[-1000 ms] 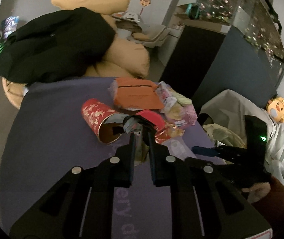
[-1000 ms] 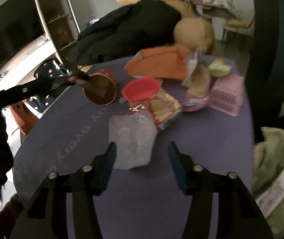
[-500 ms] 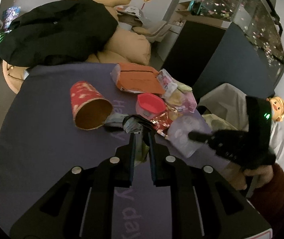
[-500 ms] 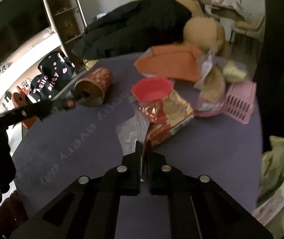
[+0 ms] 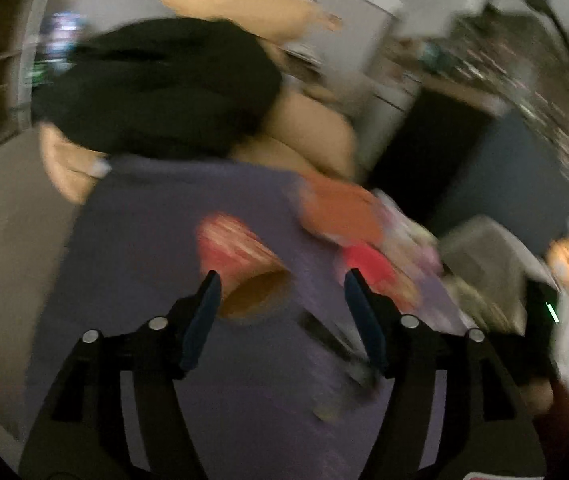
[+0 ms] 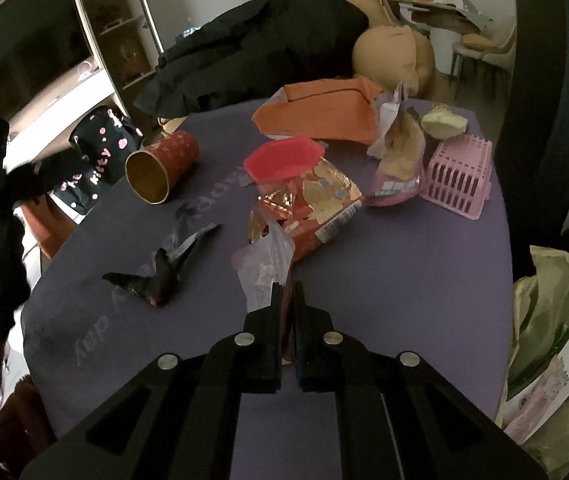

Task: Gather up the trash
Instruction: 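Close the left tool on the red paper cup and lift it, then carry the red cup into the bag with the left tool while the right tool drops a clear wrapper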

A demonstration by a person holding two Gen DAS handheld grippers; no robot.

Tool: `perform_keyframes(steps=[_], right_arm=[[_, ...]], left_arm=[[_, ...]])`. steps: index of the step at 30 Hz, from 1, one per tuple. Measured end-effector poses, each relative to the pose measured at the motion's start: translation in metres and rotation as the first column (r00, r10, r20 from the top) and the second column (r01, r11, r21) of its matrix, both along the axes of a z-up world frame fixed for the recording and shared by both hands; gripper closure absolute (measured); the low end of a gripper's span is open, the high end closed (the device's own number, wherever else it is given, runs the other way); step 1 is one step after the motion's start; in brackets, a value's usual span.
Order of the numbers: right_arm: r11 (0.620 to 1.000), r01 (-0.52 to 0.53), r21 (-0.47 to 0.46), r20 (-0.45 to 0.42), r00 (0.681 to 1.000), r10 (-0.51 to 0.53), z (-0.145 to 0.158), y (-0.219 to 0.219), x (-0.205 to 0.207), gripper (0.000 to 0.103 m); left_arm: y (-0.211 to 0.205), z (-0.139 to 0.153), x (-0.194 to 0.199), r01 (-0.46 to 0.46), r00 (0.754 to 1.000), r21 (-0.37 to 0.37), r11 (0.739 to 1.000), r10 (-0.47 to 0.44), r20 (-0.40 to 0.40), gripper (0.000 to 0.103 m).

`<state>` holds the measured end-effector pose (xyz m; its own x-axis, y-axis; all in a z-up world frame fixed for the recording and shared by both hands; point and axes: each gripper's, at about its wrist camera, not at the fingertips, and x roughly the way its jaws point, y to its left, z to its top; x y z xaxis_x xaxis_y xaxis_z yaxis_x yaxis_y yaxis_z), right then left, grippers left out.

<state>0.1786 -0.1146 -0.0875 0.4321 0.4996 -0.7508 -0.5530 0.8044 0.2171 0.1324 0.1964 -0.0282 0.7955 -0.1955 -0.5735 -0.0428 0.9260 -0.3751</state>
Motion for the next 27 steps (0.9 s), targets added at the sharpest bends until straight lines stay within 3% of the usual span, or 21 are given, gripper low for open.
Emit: perform_keyframes(steps=[3, 5, 10, 14, 21, 27], right_arm=[[1.000, 0.009, 0.001, 0.004, 1.000, -0.009, 0.001, 0.000, -0.003, 0.096], [1.000, 0.012, -0.008, 0.024, 1.000, -0.011, 0.003, 0.001, -0.005, 0.096], [0.999, 0.032, -0.025, 0.055, 0.998, -0.030, 0.009, 0.001, -0.006, 0.096], [0.999, 0.033, -0.024, 0.071, 0.997, -0.031, 0.017, -0.001, -0.010, 0.096], [0.999, 0.030, -0.019, 0.103, 0.994, -0.028, 0.031, -0.001, -0.011, 0.096], [0.999, 0.038, 0.010, 0.187, 0.982, -0.039, 0.063, -0.012, -0.017, 0.096]], left_arm=[[0.019, -0.014, 0.028, -0.081, 0.995, -0.029, 0.996, 0.079, -0.065, 0.042], [0.021, -0.026, 0.048, -0.088, 0.991, -0.064, 0.994, 0.080, -0.110, 0.042], [0.005, -0.047, 0.090, -0.078, 0.978, -0.057, 0.995, 0.066, -0.197, 0.042], [0.002, -0.063, 0.100, -0.088, 0.958, -0.106, 0.990, 0.054, -0.282, 0.042], [-0.010, -0.044, 0.081, -0.021, 0.975, -0.133, 0.991, -0.009, -0.223, 0.048], [-0.039, 0.018, 0.062, 0.018, 0.997, -0.054, 0.998, -0.023, -0.077, 0.048]])
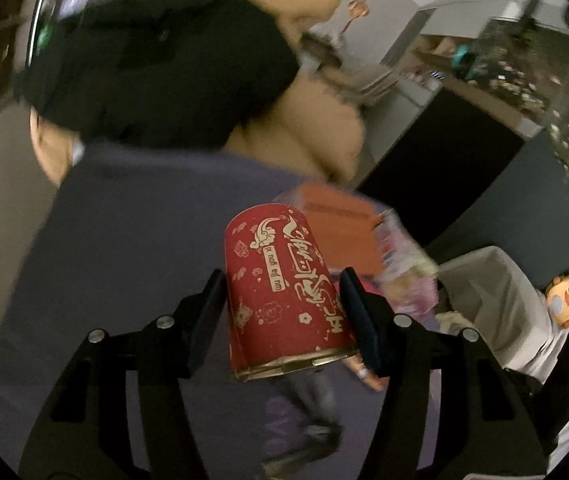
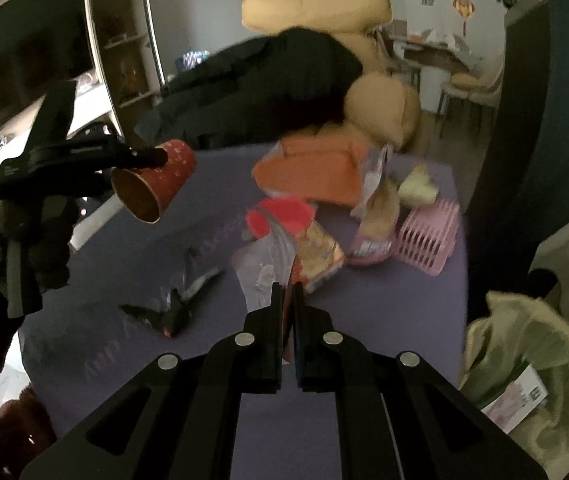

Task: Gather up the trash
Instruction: 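Carry the red cup into the bag with the left tool while the right tool drops a clear wrapper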

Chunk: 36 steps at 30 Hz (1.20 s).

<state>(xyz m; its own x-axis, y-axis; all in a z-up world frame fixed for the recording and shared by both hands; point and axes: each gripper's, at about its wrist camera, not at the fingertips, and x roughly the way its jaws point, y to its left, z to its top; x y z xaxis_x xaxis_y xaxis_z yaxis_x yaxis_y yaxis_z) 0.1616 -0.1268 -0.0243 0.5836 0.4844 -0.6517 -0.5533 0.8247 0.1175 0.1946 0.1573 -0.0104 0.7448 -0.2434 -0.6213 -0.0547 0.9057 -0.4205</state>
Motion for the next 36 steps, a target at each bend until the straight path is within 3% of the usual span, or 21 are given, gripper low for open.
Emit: perform_keyframes(steps=[6, 14, 24, 30, 36], right_arm=[[0.999, 0.026, 0.034, 0.097, 0.995, -0.030, 0.035, -0.027, -0.010, 0.096], [0.994, 0.092, 0.064, 0.184, 0.978, -0.102, 0.061, -0.086, -0.026, 0.096], [0.970, 0.224, 0.096, 0.247, 0.938, -0.242, 0.066, -0.178, -0.045, 0.096], [0.942, 0.318, 0.102, 0.270, 0.903, -0.334, 0.061, -0.225, -0.048, 0.096], [0.915, 0.387, 0.111, 0.268, 0.875, -0.403, 0.053, -0.260, -0.049, 0.096]], left_arm=[[-0.056, 0.067, -0.033, -0.047, 0.979, 0.155, 0.987, 0.015, 0.203, 0.046], [-0.148, 0.095, -0.069, 0.002, 0.945, 0.239, 0.971, -0.080, 0.317, 0.045], [-0.248, 0.085, -0.065, 0.155, 0.934, 0.286, 0.946, -0.234, 0.268, 0.045], [-0.287, 0.065, -0.053, 0.311, 0.907, 0.190, 0.931, -0.350, 0.234, 0.045], [-0.333, 0.033, -0.022, 0.474, 0.860, 0.100, 0.875, -0.484, 0.160, 0.045]])
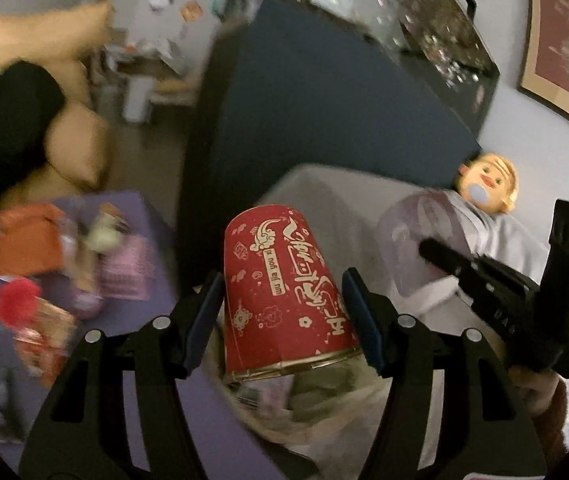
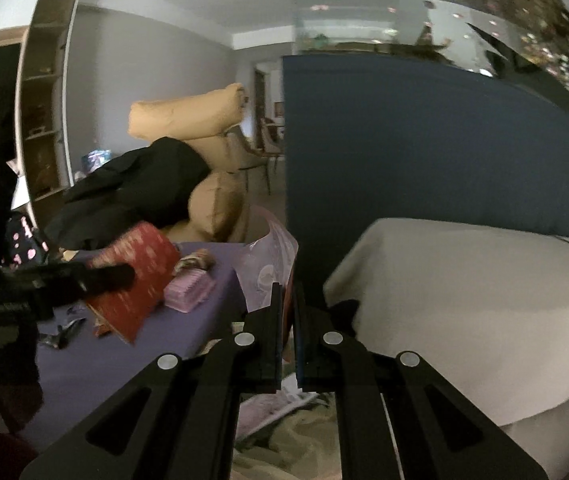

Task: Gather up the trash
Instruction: 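Carry the red cup into the bag with the left tool while the right tool drops a clear wrapper, then move both tools back over the table toward the orange bag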

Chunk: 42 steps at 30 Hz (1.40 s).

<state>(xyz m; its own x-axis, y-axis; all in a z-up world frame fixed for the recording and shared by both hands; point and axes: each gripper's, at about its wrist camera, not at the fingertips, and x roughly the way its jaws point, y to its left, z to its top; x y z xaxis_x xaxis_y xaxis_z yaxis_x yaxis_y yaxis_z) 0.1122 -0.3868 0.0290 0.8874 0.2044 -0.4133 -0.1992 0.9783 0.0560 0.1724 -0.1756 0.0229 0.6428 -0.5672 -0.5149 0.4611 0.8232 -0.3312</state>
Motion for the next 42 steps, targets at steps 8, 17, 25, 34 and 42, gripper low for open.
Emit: perform_keyframes(steps=[8, 17, 25, 34, 42], right_arm=[[0.998, 0.057, 0.031, -0.028, 0.998, -0.056, -0.013, -0.027, 0.004, 0.096], [0.997, 0.049, 0.062, -0.065, 0.997, -0.045, -0.029, -0.023, 0.012, 0.096], [0.988, -0.055, 0.141, -0.255, 0.963, 0.090, -0.080, 0.016, 0.043, 0.096], [0.997, -0.029, 0.066, -0.470, 0.881, 0.057, -0.160, 0.043, 0.071, 0.096], [0.998, -0.022, 0.067, -0.466, 0.883, 0.051, -0.146, 0.041, 0.069, 0.055]], left_arm=[[-0.045, -0.041, 0.033, 0.100, 0.992, 0.032, 0.994, -0.097, -0.084, 0.046], [-0.027, -0.042, 0.043, 0.068, 0.989, 0.067, 0.995, -0.058, -0.136, 0.042], [0.024, -0.030, 0.026, -0.020, 0.993, 0.086, 0.996, 0.030, -0.117, 0.042], [0.087, -0.026, -0.001, -0.099, 0.991, 0.140, 0.985, 0.110, -0.075, 0.042], [0.148, -0.030, -0.012, -0.213, 0.972, 0.123, 0.969, 0.224, -0.076, 0.042]])
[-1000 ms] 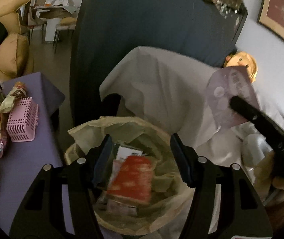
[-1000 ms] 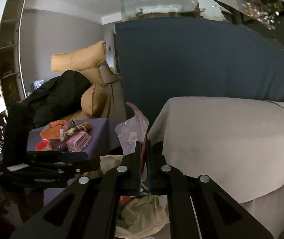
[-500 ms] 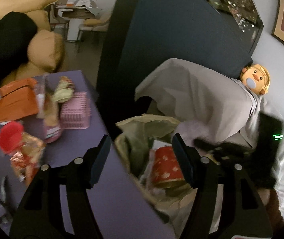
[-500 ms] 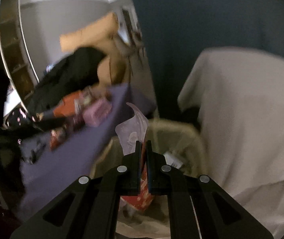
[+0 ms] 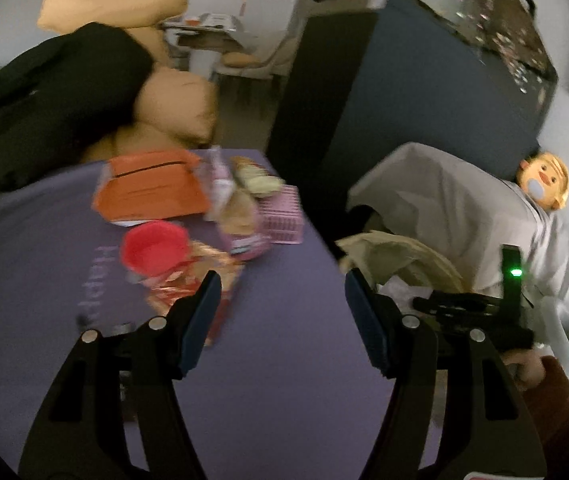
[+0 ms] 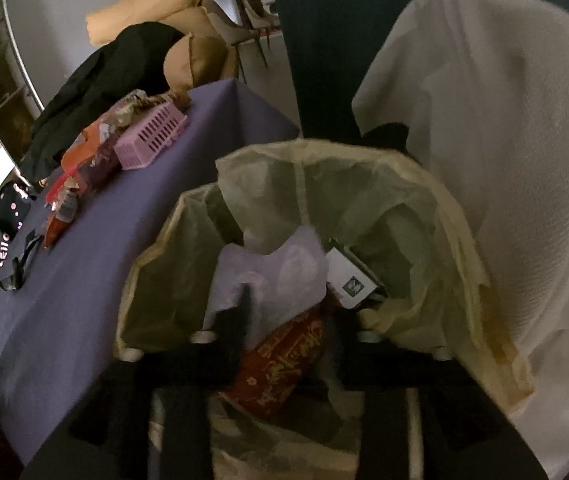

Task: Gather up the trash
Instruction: 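Move both tools back over the table toward the orange bag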

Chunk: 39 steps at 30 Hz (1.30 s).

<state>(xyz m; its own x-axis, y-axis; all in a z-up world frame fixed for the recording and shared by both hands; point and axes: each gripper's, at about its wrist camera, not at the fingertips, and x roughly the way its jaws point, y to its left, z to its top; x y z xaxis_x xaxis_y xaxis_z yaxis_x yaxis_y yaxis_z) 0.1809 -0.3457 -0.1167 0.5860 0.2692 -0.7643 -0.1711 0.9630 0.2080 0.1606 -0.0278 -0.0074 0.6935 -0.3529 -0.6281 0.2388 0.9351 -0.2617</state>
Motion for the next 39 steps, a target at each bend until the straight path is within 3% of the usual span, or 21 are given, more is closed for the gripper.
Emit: perform_keyframes(steps=[10, 13, 18, 23, 29, 33, 36, 39], right_arm=[[1.000, 0.012, 0.006, 0.138, 0.990, -0.012, 0.063, 0.010, -0.015, 0.052], [0.999, -0.039, -0.011, 0.179, 0.983, 0.040, 0.078, 0.030, -0.020, 0.045], [0.984, -0.164, -0.063, 0.191, 0.966, 0.173, 0.089, 0.073, -0.026, 0.045], [0.977, -0.198, -0.084, 0.207, 0.955, 0.211, 0.093, 0.102, -0.026, 0.045], [0.963, -0.252, -0.094, 0.208, 0.941, 0.266, 0.093, 0.134, -0.027, 0.046], [0.957, -0.267, -0.114, 0.203, 0.937, 0.286, 0.093, 0.152, -0.025, 0.046], [0.959, -0.249, -0.137, 0.198, 0.941, 0.273, 0.089, 0.160, -0.020, 0.046], [0.966, -0.219, -0.135, 0.197, 0.950, 0.243, 0.083, 0.163, -0.011, 0.046]], left_arm=[[0.060, -0.005, -0.013, -0.132, 0.991, 0.028, 0.991, 0.132, 0.023, 0.042], [0.078, -0.010, -0.018, -0.169, 0.986, 0.033, 0.985, 0.169, 0.013, 0.042], [0.102, -0.019, -0.024, -0.207, 0.978, 0.031, 0.978, 0.208, -0.013, 0.042], [0.122, -0.030, -0.032, -0.220, 0.975, 0.019, 0.975, 0.220, -0.043, 0.042], [0.131, -0.053, -0.038, -0.179, 0.977, 0.032, 0.983, 0.182, -0.109, 0.042], [0.131, -0.059, -0.039, -0.152, 0.982, 0.012, 0.988, 0.152, -0.114, 0.042], [0.131, -0.049, -0.033, -0.092, 0.994, -0.041, 0.995, 0.089, -0.069, 0.042], [0.124, -0.032, -0.013, -0.031, 0.999, -0.007, 0.999, 0.032, 0.033, 0.042]])
